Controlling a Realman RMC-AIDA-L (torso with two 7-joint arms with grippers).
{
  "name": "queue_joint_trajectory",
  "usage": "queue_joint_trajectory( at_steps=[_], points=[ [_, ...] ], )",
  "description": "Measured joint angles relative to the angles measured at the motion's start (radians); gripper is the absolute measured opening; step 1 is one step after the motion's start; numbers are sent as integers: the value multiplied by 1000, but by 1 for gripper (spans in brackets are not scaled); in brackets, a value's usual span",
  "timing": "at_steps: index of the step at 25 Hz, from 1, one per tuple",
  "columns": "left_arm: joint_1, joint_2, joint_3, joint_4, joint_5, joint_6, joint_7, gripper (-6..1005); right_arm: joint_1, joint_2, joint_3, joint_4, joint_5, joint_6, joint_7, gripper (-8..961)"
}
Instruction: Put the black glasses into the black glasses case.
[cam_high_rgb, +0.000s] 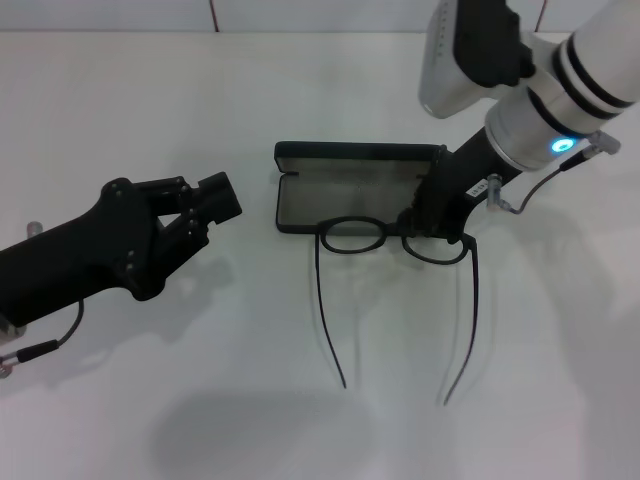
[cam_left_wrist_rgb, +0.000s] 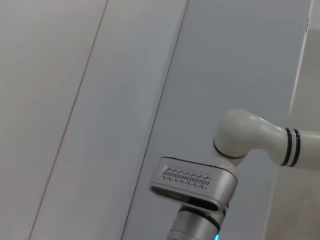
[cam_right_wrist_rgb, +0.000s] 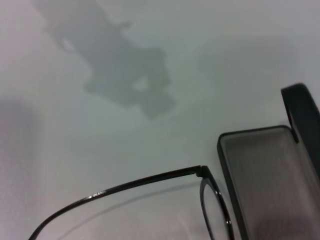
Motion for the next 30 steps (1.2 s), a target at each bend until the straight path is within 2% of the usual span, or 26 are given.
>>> queue_joint_trajectory(
  at_steps=[5,8,10,13,16,20,26,30],
  points=[
    [9,3,-34,0,-7,40,3,101,-118,-3,5,-187,73,-50,-2,19],
    [6,0,-58,-3,-6,87,19,100,-232,-9,15,-345,147,-66,-16,20],
    [-3,-3,-61,-3,-8,114,31,100,-338,-8,42,-462,200,-76,-52,21],
    [-21,-11,-61,-4,-11,151,40,99,-455,-3,83,-550,320,-90,-133,22],
    [-50,-21,-52,-13,-12,185,41,99,-522,-2,108,-542,460,-97,-224,23],
    [-129,-23,0,-78,-34,212,45,87,-583,-4,113,-484,644,-97,-354,25],
    [-203,-25,55,-107,-57,217,53,42,-596,-8,117,-354,802,-137,-484,27],
    [-225,-25,60,-109,-62,215,53,42,-593,-8,139,-310,833,-173,-511,29]
  ],
)
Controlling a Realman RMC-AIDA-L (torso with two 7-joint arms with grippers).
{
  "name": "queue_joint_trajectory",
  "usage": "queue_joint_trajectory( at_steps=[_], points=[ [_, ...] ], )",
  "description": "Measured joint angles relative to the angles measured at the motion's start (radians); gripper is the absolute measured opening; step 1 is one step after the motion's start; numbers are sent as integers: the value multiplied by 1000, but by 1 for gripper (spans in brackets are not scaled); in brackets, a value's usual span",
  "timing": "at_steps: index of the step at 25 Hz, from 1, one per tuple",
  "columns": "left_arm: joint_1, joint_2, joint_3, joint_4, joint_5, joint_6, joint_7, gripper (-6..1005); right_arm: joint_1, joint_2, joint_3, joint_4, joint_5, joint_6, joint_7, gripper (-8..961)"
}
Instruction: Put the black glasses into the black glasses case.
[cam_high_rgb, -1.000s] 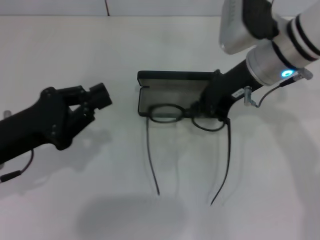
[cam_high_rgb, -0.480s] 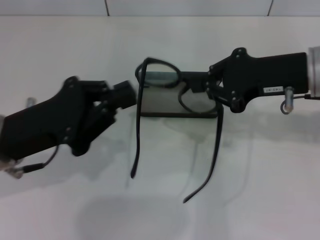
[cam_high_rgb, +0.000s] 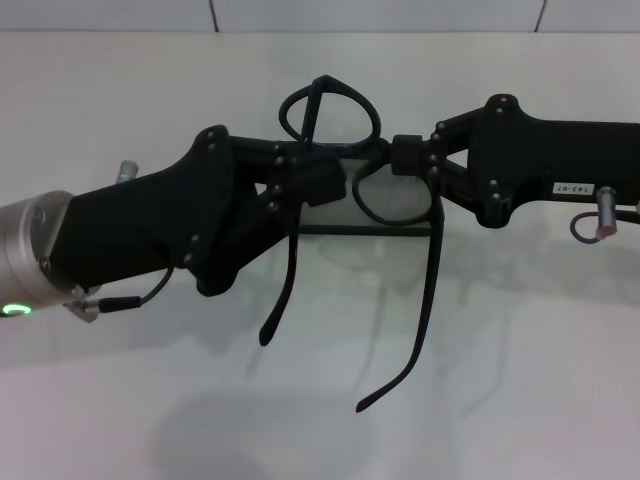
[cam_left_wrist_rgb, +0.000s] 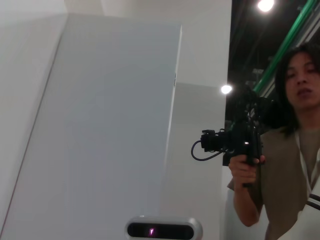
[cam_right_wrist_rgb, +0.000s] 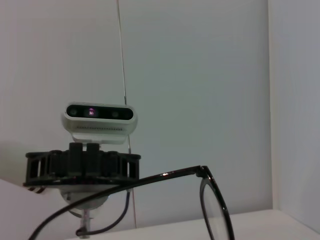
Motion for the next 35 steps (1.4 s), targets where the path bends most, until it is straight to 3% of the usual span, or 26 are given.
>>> queue_joint_trajectory(
  at_steps=[6,15,23,30,35],
  points=[
    [-38,3,-5,-62,0,-6,36,43,11,1,3,55,66,-32,-49,31],
    [-105,0,-6,-169,-4,-89,105,43,82,3,3,188,178,-123,-103,34],
    [-111,-1,-4,-194,-26,-113,130,44,83,3,7,197,185,-129,-104,37],
    [-98,3,0,-187,-23,-33,131,44,60,4,69,215,193,-140,-124,40],
    [-61,11,-22,-180,-26,-20,131,44,46,-1,151,257,255,-284,-137,42]
  ],
)
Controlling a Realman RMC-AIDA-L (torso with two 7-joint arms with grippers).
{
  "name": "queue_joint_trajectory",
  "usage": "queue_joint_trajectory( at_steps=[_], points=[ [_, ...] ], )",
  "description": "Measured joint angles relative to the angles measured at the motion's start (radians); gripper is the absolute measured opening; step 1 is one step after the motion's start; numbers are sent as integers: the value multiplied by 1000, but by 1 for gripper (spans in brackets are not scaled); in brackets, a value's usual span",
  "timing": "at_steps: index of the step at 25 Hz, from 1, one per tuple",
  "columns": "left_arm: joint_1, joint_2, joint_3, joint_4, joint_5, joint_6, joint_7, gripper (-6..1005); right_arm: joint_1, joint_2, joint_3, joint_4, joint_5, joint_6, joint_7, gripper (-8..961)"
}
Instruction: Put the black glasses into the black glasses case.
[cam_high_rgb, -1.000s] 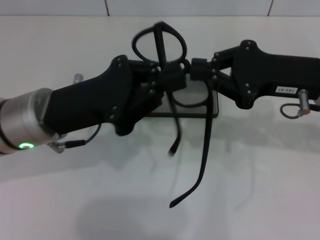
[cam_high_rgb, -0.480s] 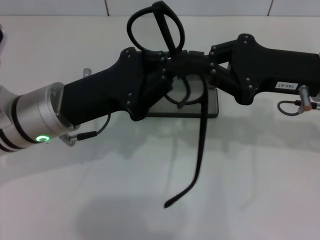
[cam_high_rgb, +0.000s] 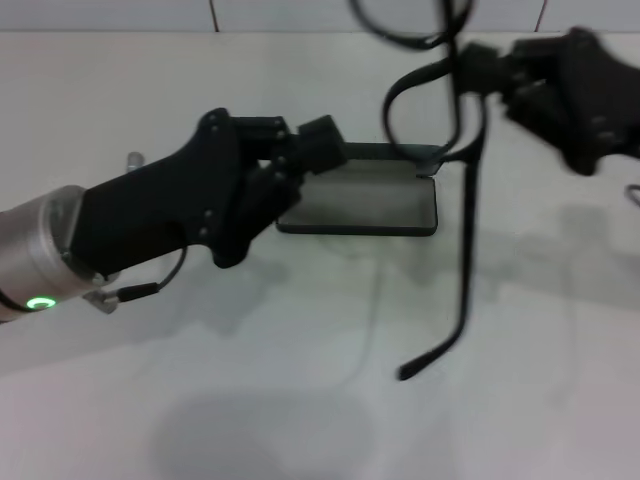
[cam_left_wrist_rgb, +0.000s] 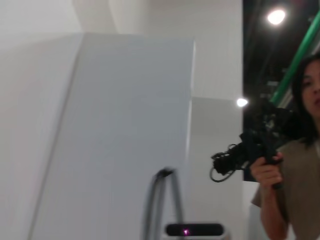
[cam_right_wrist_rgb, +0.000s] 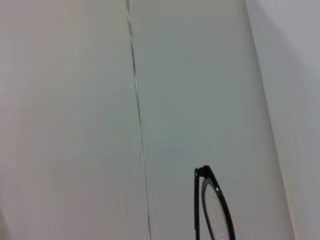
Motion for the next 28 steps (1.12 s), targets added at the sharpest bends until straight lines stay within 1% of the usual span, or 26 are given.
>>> queue_joint_trajectory(
  at_steps=[3,5,8,10,11,14,16,18,23,28],
  points=[
    [9,8,-3,-1,20,-6,0,44,-13,2,43,1,48,-75,1,43],
    [3,5,1,-1,55,-7,0,45,-14,3,51,2,111,-107,-4,44],
    [-40,-9,3,-6,140,-7,0,45,-6,7,40,6,189,-116,-42,45],
    [-78,-16,19,-26,186,-8,8,45,21,9,13,18,234,-110,-86,46],
    [-99,-18,42,-45,190,-7,27,45,41,9,-5,29,253,-101,-111,46],
    [-124,-21,101,-89,138,-5,83,45,110,9,-72,97,272,-38,-193,47],
    [-123,-21,134,-100,88,-1,105,45,147,9,-128,152,274,23,-258,48],
    [-111,-21,156,-100,43,3,114,45,165,10,-175,182,276,60,-298,49],
    [-57,-17,165,-92,-48,14,117,46,162,9,-263,196,278,120,-341,50],
    [-40,-15,163,-95,-100,17,116,46,145,9,-301,198,272,160,-356,52]
  ],
)
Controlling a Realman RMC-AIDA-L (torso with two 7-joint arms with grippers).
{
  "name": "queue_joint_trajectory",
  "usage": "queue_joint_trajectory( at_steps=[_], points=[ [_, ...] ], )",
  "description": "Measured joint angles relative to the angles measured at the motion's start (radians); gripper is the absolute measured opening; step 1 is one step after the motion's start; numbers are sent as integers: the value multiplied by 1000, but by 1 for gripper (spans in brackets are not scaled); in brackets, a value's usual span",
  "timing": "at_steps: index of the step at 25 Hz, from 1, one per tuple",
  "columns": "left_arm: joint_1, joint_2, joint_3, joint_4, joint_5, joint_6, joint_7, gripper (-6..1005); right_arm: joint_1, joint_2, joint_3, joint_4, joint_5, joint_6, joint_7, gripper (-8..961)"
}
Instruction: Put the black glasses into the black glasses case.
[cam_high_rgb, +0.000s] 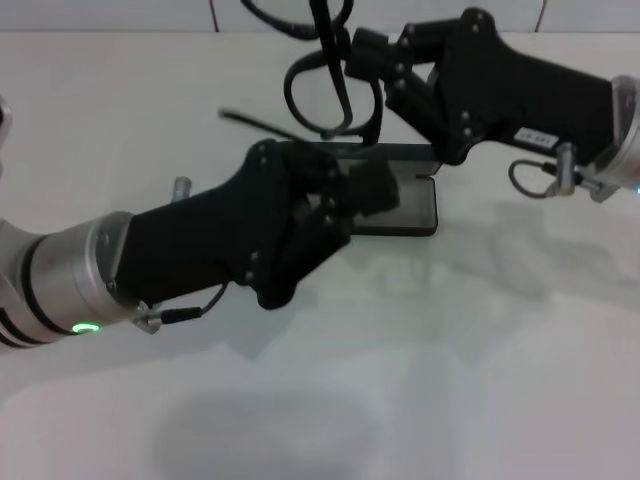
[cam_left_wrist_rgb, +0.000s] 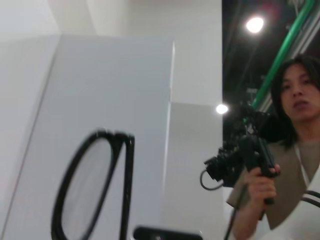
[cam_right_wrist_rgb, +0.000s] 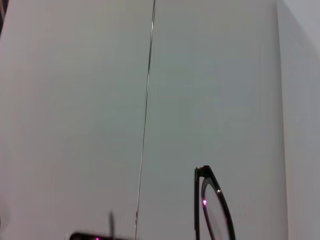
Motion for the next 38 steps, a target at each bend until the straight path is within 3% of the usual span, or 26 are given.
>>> queue_joint_trajectory(
  at_steps=[22,27,31,33,34,35,38],
  points=[
    [7,3,-1,-26,-52,-24,-50,47,-24,-6,-59,-4,-43,44,5,61],
    [54,29,-4,-14,-54,11,-61,47,-46,-27,-32,-40,-95,90,18,62],
    [113,57,-15,8,-58,11,-64,48,-104,-44,-21,-207,-286,189,123,64],
    [146,71,-50,15,-58,11,-69,48,-147,-38,-21,-347,-436,260,209,65],
    [154,73,-63,18,-58,11,-74,48,-185,-23,-27,-449,-543,308,266,65],
    [169,75,-87,27,-58,11,-87,48,-228,-10,-51,-566,-668,375,334,65],
    [203,69,-121,72,-59,12,-119,48,-286,-5,-165,-762,-878,546,487,67]
  ],
)
